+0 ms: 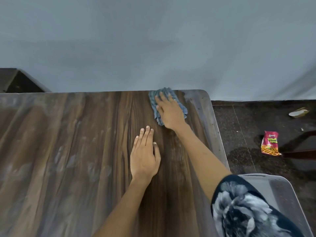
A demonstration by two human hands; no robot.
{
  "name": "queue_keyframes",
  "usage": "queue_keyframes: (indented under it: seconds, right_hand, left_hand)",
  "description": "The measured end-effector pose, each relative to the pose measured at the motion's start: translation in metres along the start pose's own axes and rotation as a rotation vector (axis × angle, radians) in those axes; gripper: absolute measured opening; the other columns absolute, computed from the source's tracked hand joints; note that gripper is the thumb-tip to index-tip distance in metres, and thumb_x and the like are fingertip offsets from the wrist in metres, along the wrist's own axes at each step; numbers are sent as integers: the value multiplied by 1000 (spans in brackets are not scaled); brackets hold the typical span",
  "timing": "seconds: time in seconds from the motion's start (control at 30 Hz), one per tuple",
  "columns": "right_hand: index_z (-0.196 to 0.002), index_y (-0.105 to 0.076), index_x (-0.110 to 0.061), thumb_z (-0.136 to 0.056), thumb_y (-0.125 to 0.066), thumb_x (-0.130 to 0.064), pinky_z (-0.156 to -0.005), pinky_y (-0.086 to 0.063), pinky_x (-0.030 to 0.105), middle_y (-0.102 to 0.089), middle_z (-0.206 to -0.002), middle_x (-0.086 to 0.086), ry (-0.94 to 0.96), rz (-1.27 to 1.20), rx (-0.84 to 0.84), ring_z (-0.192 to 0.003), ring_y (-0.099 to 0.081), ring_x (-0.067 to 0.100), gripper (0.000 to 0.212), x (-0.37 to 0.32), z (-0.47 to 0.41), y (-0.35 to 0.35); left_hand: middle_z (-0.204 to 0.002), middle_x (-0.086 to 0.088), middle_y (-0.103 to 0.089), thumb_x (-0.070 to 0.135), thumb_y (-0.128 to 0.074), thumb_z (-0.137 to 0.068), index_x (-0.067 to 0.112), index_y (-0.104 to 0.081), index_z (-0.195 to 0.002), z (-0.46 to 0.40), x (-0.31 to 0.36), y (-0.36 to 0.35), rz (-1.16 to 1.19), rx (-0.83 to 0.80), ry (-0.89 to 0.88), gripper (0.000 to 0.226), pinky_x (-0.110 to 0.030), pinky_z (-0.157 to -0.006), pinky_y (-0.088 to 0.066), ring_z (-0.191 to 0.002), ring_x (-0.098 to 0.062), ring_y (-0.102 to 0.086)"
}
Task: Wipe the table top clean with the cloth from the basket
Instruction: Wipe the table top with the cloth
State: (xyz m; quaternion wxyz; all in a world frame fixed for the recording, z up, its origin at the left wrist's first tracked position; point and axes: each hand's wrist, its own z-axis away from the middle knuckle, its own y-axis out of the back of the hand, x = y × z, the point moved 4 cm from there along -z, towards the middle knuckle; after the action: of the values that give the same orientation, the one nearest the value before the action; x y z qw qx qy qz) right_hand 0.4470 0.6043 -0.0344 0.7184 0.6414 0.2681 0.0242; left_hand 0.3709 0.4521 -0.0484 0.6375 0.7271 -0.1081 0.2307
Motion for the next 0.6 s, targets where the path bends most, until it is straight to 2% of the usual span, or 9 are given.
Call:
queue_keyframes:
  seconds: [0.1, 0.17, 0.23, 0.3, 0.37, 0.43, 0.5, 0.6]
  right_hand:
    - [-143, -39, -15, -102, -34, -24, -119, -12, 33, -29, -154, 3, 169, -91, -5, -145, -17, 20, 42, -13, 47, -3]
    - [-139, -46, -17, -100, -37, -24, -117, -19, 34, -39, -149, 2, 168, -37, 45, -142, -28, 18, 40, 0, 75, -2]
    - [-136, -48, -20, -96, -40, -24, -110, -26, 36, -45, -145, 0, 8, 71, 141, -136, -37, 18, 41, 26, 78, 8]
    - [-140, -42, -20, -94, -39, -23, -106, -26, 38, -41, -146, 3, -231, 129, 209, -134, -35, 22, 46, 51, 60, 21]
    - [-147, -29, -17, -98, -32, -26, -114, -15, 39, -28, -153, 7, -377, 149, 206, -141, -23, 25, 50, 62, 31, 30]
    - [-150, -19, -15, -101, -25, -34, -119, -4, 42, -14, -159, 9, -430, 108, 179, -146, -6, 26, 54, 59, 2, 31]
    - [-151, -15, -14, -100, -21, -45, -119, -1, 42, -10, -159, 10, -376, 96, 133, -147, -1, 28, 60, 41, -19, 24]
    - [-151, -15, -15, -100, -22, -47, -120, -3, 39, -12, -159, 7, -84, 149, 43, -147, -2, 25, 60, 5, -20, 8]
  left_hand:
    - [-151, -1, -31, 18, -35, -97, 11, -32, -143, 0, -1, 1, 15, 11, 6, 47, -26, -117, -9, -141, -9, -17]
    - [-152, 1, -29, 19, -34, -97, 12, -32, -143, 1, -2, 0, 21, 11, 7, 47, -25, -117, -8, -140, -5, -14]
    - [-152, 3, -27, 19, -32, -98, 14, -31, -144, 2, -2, -1, 35, 12, 10, 46, -24, -117, -6, -138, -1, -8]
    - [-152, 4, -27, 20, -31, -98, 15, -31, -144, 2, -2, -1, 34, 14, 17, 46, -23, -116, -5, -137, 0, -6]
    - [-152, 4, -27, 20, -31, -98, 16, -31, -144, 2, -1, 0, 29, 21, 26, 46, -23, -116, -5, -137, 0, -6]
    - [-152, 4, -28, 19, -32, -98, 15, -32, -143, 1, 0, 0, 35, 27, 33, 46, -23, -116, -6, -137, 0, -7]
    - [-151, 3, -29, 17, -33, -97, 14, -33, -143, 1, 0, 1, 47, 29, 36, 46, -23, -116, -6, -136, 0, -8]
    - [-151, 3, -30, 16, -34, -97, 14, -33, -143, 1, 0, 2, 42, 31, 34, 46, -22, -116, -6, -136, 1, -9]
